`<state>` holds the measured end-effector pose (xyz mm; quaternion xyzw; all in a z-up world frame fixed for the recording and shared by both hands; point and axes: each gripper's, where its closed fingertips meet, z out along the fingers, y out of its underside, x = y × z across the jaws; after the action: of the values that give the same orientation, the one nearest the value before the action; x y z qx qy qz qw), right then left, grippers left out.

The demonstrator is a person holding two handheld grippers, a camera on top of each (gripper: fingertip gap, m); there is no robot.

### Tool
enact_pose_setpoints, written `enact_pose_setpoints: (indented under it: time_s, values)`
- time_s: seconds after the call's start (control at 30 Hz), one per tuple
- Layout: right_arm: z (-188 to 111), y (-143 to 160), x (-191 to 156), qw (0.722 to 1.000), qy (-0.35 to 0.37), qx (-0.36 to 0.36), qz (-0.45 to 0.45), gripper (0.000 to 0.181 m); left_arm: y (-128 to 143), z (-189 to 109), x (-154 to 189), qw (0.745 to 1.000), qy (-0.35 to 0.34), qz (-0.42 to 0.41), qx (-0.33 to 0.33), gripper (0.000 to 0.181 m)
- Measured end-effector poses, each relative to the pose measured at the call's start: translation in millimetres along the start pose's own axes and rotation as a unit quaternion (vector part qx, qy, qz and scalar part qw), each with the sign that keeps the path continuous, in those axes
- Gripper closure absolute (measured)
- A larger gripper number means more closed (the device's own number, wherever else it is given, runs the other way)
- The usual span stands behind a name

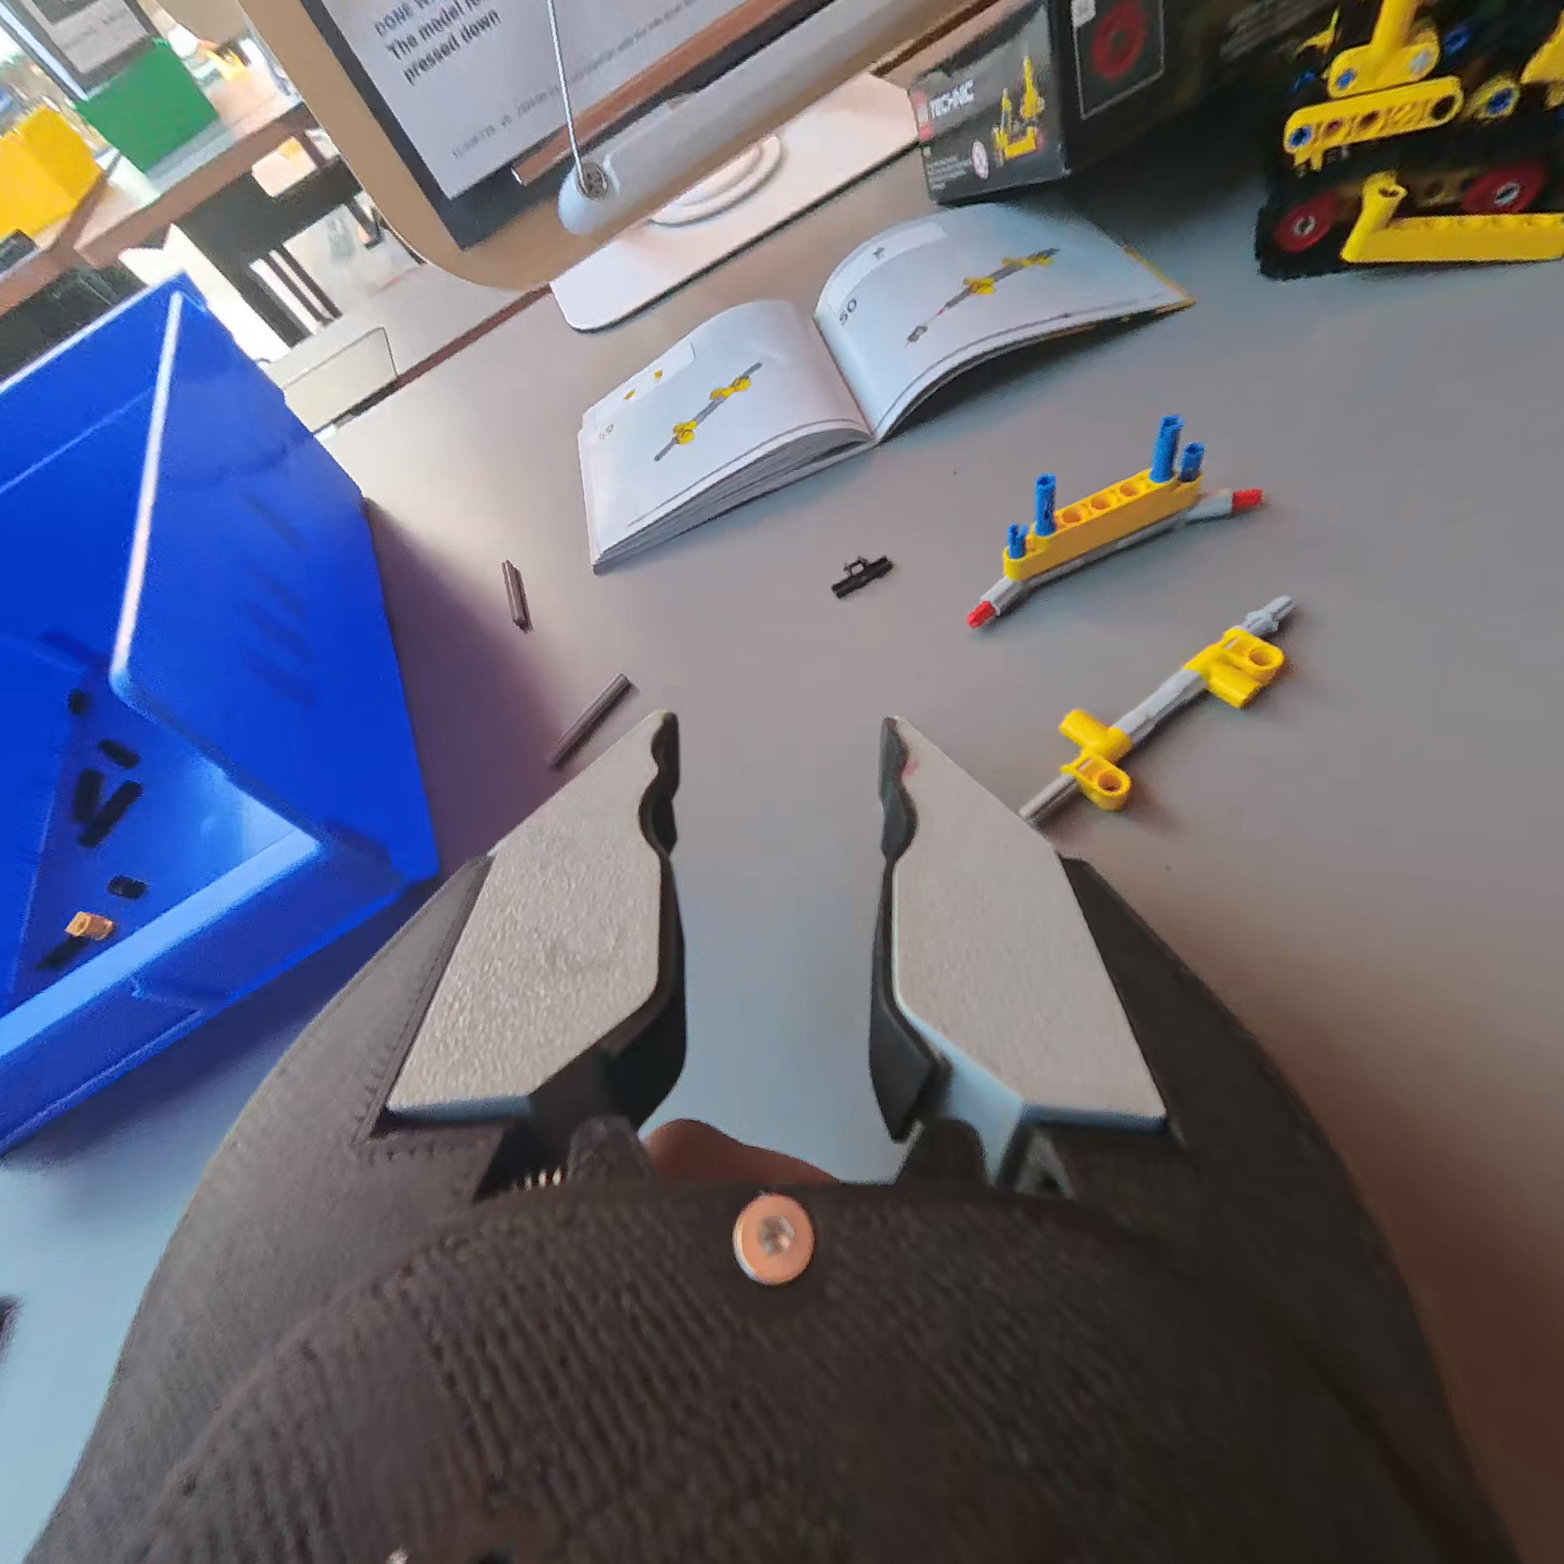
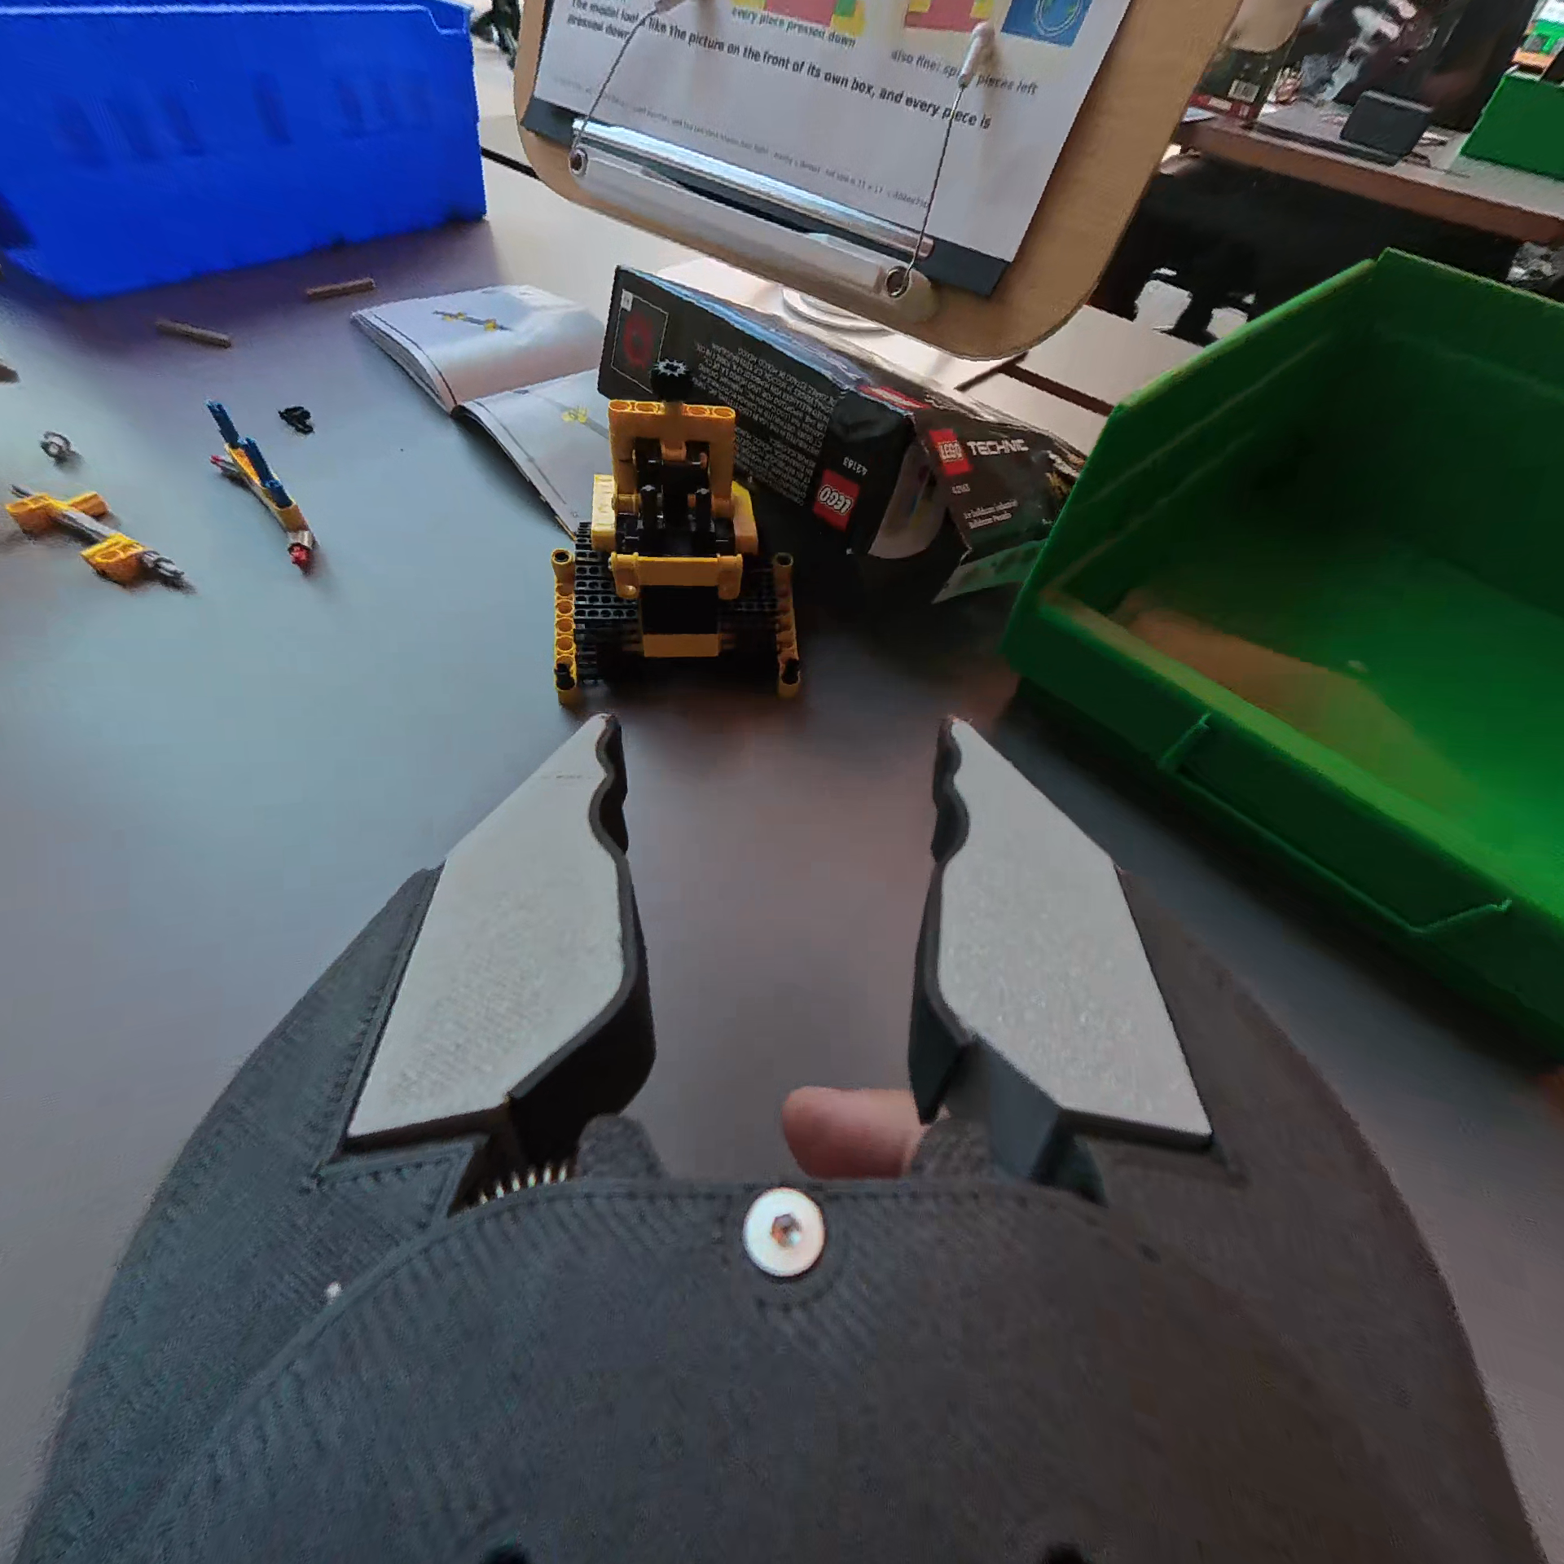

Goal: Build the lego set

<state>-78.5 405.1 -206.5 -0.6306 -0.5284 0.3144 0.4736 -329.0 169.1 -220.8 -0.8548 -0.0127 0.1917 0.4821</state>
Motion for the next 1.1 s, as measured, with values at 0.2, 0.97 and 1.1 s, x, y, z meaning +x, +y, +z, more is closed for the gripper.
enact_pose_setpoints:
  time_s: [0.2,0.97,1.1]
  values:
    - [2,-1,-1,0.999,0.024,-0.002,-0.038,0.118,-2,5,2,1.000,0.002,0.013,0.004,0.141]
    - [-4,-4,18,0.999,0.030,0.020,0.030,0.119,12,16,12,0.993,-0.024,0.100,-0.050,0.137]
    - [-6,-4,22,0.998,0.058,0.022,0.016,0.124,8,13,11,0.998,0.003,0.059,-0.032,0.130]
